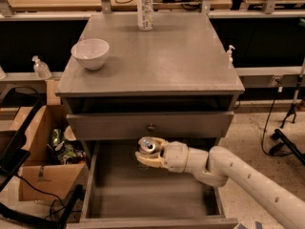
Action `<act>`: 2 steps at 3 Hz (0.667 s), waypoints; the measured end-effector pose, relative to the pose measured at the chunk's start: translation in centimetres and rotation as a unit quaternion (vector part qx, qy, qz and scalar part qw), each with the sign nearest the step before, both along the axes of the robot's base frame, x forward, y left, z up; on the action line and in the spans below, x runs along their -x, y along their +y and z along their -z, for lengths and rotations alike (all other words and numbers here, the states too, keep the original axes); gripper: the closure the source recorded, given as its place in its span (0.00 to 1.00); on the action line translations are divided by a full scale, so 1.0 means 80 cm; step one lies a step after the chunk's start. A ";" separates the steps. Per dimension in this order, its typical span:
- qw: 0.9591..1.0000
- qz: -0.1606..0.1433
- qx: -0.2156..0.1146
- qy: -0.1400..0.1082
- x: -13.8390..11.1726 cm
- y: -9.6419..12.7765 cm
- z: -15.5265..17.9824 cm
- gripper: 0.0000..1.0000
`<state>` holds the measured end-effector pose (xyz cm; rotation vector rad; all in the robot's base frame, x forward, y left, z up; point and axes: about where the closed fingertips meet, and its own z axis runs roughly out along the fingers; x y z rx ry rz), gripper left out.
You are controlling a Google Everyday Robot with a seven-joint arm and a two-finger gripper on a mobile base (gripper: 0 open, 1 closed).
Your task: Place redbull can into middle drawer
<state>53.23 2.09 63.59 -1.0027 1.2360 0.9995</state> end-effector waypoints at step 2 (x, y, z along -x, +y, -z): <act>0.995 -0.066 0.065 0.032 0.008 0.092 0.161 1.00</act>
Offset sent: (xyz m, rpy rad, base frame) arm -0.0061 0.0925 -0.1818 -0.2249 0.0989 0.1687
